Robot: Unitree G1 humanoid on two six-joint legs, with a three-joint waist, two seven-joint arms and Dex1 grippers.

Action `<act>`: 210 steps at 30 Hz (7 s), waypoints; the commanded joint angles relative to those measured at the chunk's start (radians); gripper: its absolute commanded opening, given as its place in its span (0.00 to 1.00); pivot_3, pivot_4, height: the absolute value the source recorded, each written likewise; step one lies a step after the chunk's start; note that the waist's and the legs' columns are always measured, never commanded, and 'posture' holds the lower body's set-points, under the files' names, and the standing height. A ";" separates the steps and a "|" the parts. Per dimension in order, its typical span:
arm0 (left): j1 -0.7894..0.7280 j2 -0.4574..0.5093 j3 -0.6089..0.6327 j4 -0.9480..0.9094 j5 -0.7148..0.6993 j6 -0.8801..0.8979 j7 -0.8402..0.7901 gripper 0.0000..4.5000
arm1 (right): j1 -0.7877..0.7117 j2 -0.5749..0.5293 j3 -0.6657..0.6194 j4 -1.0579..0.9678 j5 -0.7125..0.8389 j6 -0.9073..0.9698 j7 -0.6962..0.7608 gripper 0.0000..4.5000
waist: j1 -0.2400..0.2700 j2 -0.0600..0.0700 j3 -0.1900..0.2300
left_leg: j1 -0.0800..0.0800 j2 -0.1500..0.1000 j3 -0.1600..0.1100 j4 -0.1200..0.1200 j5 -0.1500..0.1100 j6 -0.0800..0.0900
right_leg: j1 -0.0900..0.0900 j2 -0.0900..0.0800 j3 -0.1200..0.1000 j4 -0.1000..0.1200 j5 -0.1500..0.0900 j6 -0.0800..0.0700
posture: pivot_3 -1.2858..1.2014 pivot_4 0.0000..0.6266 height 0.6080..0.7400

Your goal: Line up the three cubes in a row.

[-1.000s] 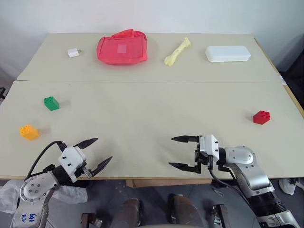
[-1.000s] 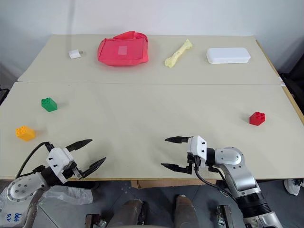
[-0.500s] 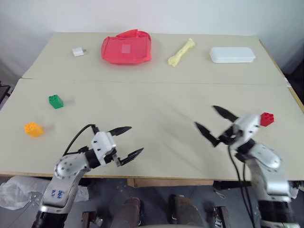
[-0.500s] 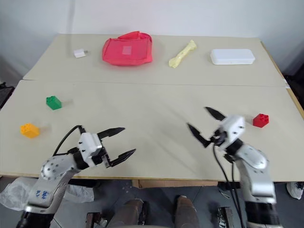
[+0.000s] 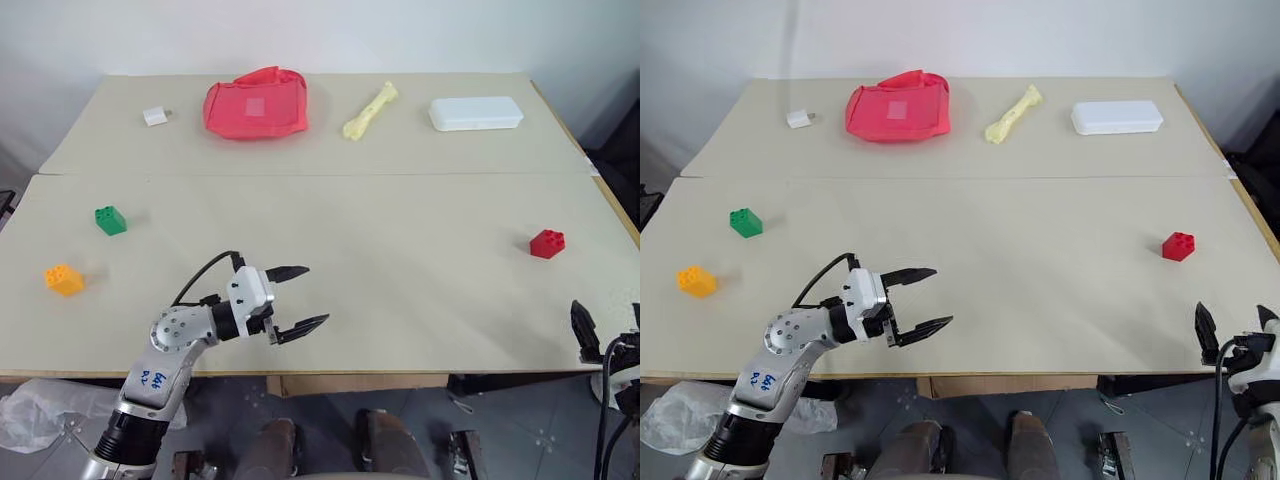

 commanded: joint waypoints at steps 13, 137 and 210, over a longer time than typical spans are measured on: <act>0.075 0.030 0.051 -0.129 -0.041 0.013 -0.009 0.99 | -0.705 -0.274 0.253 0.495 -0.108 0.343 -0.073 1.00 | 0.009 -0.001 0.000 | 0.005 0.000 0.011 -0.004 0.000 0.003 | -0.001 0.000 0.010 -0.001 0.001 0.002 | 0.52 0.24 1.00; -0.484 0.041 0.577 0.590 0.021 0.273 0.851 0.33 | -0.730 0.004 0.670 0.189 0.014 -0.106 0.785 1.00 | -0.004 -0.008 0.000 | -0.006 -0.001 0.001 0.009 -0.006 0.001 | -0.004 -0.002 -0.022 0.003 0.002 0.003 | 0.52 0.24 1.00; 0.459 -0.190 0.911 -0.161 -0.128 0.013 0.285 1.00 | -0.717 0.007 0.743 0.180 0.039 -0.122 0.880 1.00 | 0.005 -0.011 0.003 | -0.005 0.001 -0.001 0.009 -0.005 0.003 | 0.001 -0.004 -0.013 -0.003 0.002 0.003 | 0.52 0.24 1.00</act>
